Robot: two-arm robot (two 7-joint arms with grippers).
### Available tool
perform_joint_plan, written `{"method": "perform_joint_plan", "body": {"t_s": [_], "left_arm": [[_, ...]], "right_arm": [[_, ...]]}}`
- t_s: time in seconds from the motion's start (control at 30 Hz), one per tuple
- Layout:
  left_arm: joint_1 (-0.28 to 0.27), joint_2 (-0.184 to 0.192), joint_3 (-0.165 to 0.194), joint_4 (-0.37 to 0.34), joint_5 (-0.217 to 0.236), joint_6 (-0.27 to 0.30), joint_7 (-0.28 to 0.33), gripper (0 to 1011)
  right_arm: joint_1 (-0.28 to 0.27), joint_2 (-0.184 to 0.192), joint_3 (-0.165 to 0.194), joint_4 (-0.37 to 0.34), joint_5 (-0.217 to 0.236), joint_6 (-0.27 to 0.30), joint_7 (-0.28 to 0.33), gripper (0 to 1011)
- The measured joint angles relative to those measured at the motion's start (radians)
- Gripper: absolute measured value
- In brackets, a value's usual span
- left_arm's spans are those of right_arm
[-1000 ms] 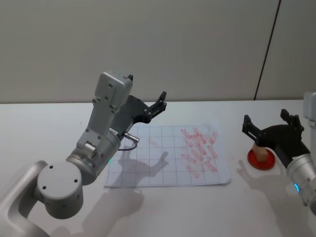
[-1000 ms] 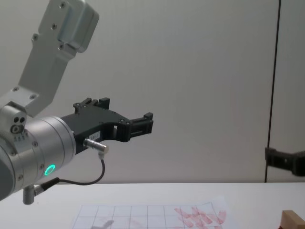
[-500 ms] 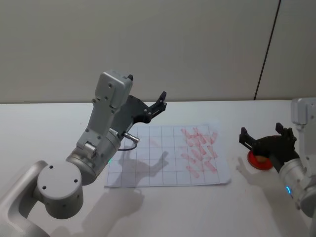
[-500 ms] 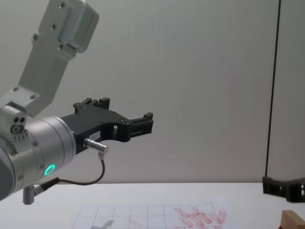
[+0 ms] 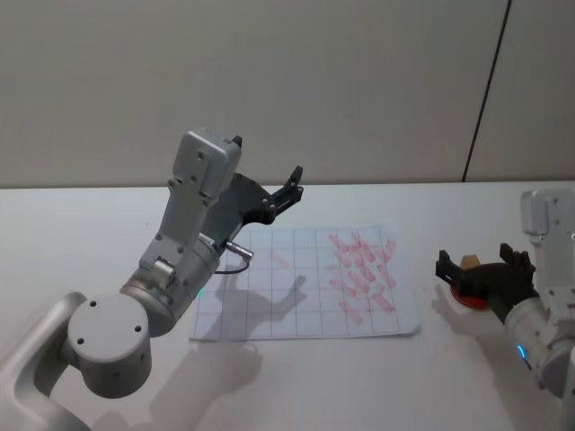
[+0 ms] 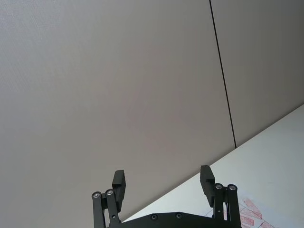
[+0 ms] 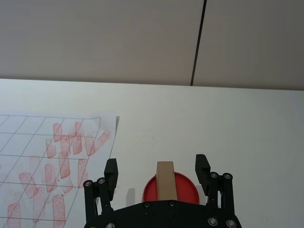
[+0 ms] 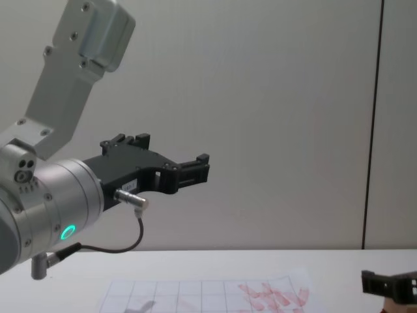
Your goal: Use the one hand to pick up the stamp and affix it onto the A4 paper.
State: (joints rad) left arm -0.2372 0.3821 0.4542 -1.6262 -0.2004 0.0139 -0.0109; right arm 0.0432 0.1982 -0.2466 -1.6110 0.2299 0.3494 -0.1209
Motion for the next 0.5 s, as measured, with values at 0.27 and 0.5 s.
{"method": "perform_joint_plan", "body": {"t_s": [0.27,0.5], "left_arm": [[0.000,0.000,0.000,0.000,0.000,0.000,0.000,1001],[0.000,0.000,0.000,0.000,0.000,0.000,0.000,1001]], "right_arm": [[-0.001,-0.001,0.007,0.020,0.009,0.016,0.000,994],[0.003,-0.002,0.012,0.042,0.010,0.018,0.012,816]]}}
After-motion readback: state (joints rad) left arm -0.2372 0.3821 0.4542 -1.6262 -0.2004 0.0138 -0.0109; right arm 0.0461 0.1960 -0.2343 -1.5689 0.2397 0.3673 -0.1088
